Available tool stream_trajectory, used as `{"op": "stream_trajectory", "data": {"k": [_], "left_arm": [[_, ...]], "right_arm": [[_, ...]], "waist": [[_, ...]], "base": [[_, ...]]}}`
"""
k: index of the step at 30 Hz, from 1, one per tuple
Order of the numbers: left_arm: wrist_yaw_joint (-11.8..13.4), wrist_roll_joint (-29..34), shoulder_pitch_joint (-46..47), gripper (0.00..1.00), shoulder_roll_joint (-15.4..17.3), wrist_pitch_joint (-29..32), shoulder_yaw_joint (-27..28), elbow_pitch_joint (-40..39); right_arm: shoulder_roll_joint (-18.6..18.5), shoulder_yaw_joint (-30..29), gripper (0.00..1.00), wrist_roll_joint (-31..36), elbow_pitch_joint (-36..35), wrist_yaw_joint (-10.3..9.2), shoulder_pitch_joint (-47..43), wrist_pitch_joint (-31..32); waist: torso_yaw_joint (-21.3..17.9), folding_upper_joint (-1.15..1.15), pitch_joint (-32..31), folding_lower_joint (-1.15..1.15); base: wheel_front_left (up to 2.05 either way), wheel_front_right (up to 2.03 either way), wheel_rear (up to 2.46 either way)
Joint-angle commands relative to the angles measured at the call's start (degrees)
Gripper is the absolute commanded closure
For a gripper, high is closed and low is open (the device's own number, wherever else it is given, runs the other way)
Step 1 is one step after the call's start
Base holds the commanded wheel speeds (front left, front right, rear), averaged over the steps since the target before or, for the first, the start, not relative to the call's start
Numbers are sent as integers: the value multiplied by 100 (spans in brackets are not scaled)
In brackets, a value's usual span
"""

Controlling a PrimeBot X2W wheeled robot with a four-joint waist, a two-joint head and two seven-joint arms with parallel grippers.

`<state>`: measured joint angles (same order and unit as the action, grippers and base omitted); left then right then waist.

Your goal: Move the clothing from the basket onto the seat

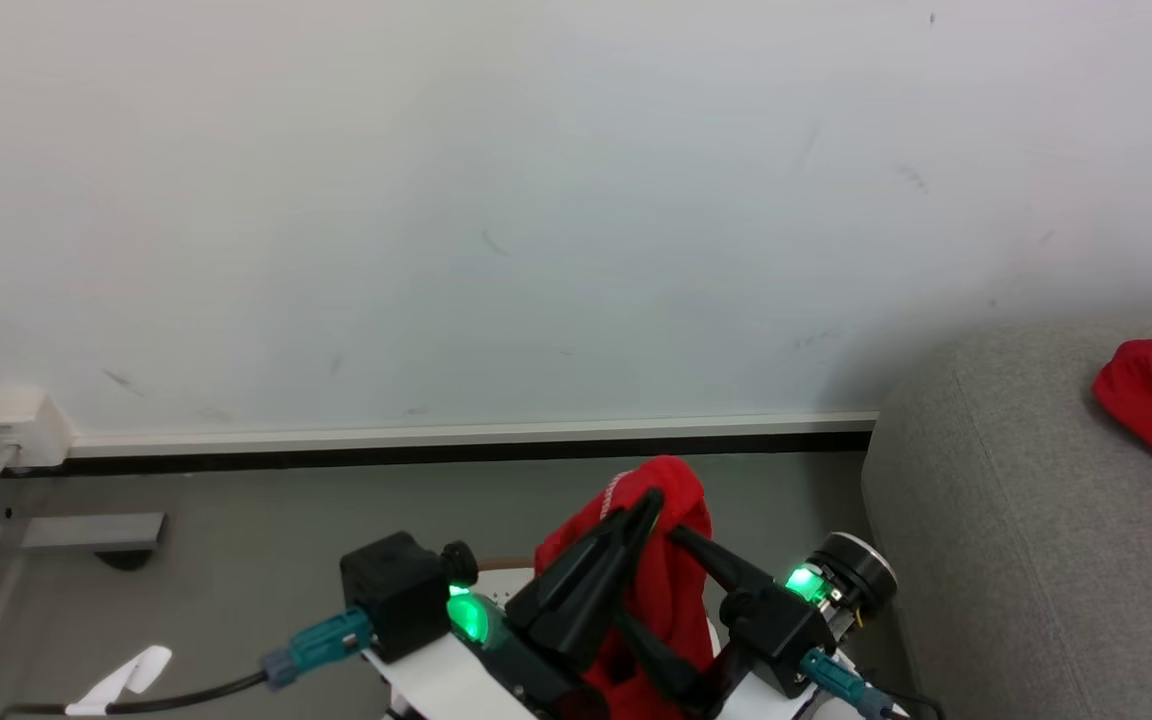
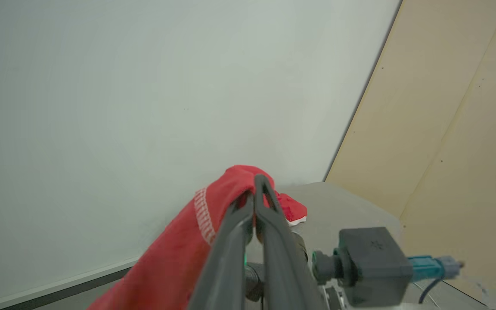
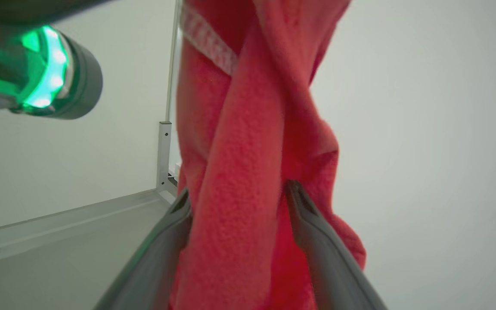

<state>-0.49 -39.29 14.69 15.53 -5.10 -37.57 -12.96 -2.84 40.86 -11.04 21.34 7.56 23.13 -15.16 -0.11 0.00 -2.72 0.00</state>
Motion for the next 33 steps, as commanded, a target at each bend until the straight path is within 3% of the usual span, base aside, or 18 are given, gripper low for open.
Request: {"op": "stream_trajectory", "data": {"k": [1, 2, 3, 12, 13, 14, 15, 16, 25, 33], "left_arm": [[-19, 41, -47, 100, -6, -3, -7, -34], [-17, 35, -48, 100, -21, 22, -34, -45], [-20, 26, -48, 100, -32, 32, -61, -50], [153, 192, -110, 100, 133, -125, 75, 309], [162, 138, -144, 95, 109, -150, 89, 361], [165, 146, -149, 77, 120, -183, 92, 421], [169, 203, -149, 46, 150, -209, 94, 481], [152, 191, -178, 0, 150, -228, 83, 546], [33, 600, -134, 0, 88, -665, -135, 1153], [-136, 858, -67, 0, -229, -940, -290, 1626]], "right_arm": [[-9, 39, 9, -131, 116, -15, 60, 2], [-9, 63, 91, -218, 192, -15, 70, 2], [-8, 88, 100, -345, 219, -15, 70, 1], [-13, -113, 100, -811, 256, -15, 67, 1], [-12, -184, 100, -772, 249, -15, 88, 1], [-13, -261, 100, -733, 232, -15, 111, 0], [-22, -344, 100, -718, 224, -15, 123, 0], [-51, -427, 100, -689, 209, -15, 141, 0], [-414, -1172, 100, -405, -79, -15, 320, -1], [-722, -1496, 100, -306, -414, -15, 584, -1]], "waist": [[32, 0, -22, 0], [48, 0, -33, 0], [62, 0, -41, 0], [-15, 0, -76, 0], [-51, 0, -62, 0], [-86, 0, -49, 0], [-122, 0, -37, 0], [-164, 0, -25, 0], [-696, 0, 124, 0], [-1456, 0, 334, 0]], "base": [[0, 0, 0], [0, 0, 0], [0, 0, 0], [0, 0, 0], [0, 0, 0], [0, 0, 0], [0, 0, 0], [0, 0, 0], [0, 0, 0], [0, 0, 0]]}}
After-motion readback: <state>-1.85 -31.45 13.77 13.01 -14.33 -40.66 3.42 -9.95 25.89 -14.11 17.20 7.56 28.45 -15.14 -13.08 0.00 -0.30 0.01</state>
